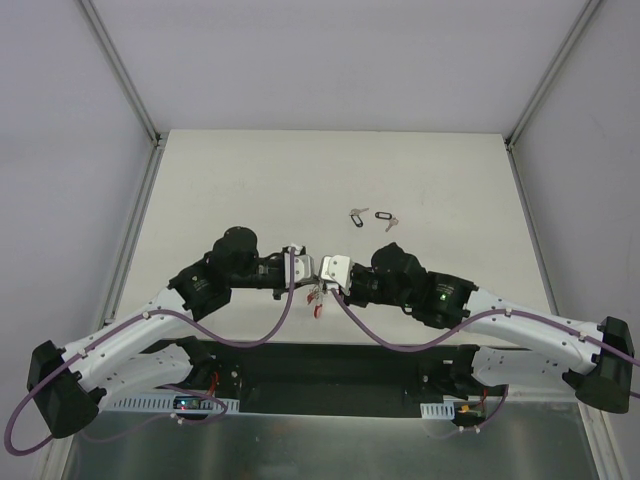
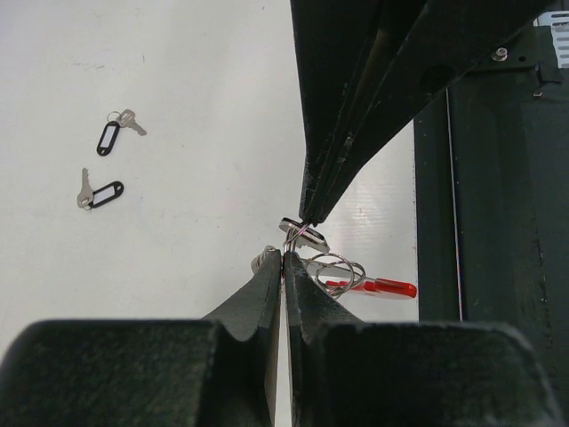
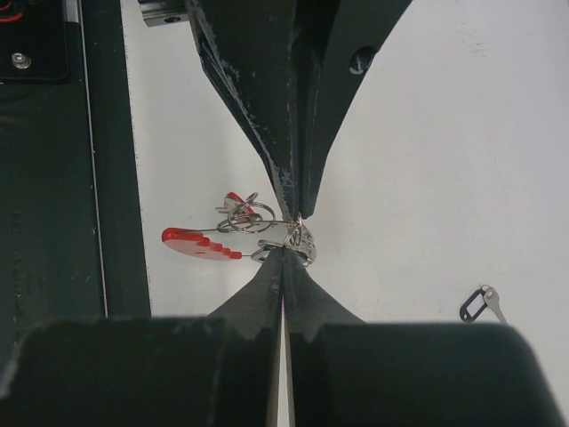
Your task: Put the keys on the keyring
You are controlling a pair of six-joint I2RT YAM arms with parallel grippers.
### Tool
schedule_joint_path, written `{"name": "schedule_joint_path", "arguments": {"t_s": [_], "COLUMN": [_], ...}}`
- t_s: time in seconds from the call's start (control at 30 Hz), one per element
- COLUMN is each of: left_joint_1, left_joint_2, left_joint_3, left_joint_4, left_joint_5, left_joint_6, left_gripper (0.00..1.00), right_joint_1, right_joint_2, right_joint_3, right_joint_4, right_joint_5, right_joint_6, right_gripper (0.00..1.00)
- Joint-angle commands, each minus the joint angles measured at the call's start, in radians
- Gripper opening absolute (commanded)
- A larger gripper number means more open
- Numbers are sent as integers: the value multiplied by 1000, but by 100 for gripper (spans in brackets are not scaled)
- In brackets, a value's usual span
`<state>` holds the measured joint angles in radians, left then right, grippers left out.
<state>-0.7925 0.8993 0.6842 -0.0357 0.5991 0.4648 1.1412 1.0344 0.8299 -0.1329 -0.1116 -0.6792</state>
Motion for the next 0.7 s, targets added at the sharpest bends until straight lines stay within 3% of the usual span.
{"name": "schedule_joint_path", "arguments": {"t_s": [0.0,0.67], "left_joint_1": [-8,-8], "left_joint_2": [7,7], "left_joint_3": [54,75], "left_joint_4": [40,40], "left_joint_5": [-4,-74], "left_joint_6": [-28,-115], "left_gripper": [0,0], "right_joint_1": [3,28], "right_joint_2": [6,49], "right_joint_3": [54,80], "right_joint_4": [-4,-56], "right_joint_5": [1,62], "right_joint_6": [-23,-45], "right_gripper": [2,2]}}
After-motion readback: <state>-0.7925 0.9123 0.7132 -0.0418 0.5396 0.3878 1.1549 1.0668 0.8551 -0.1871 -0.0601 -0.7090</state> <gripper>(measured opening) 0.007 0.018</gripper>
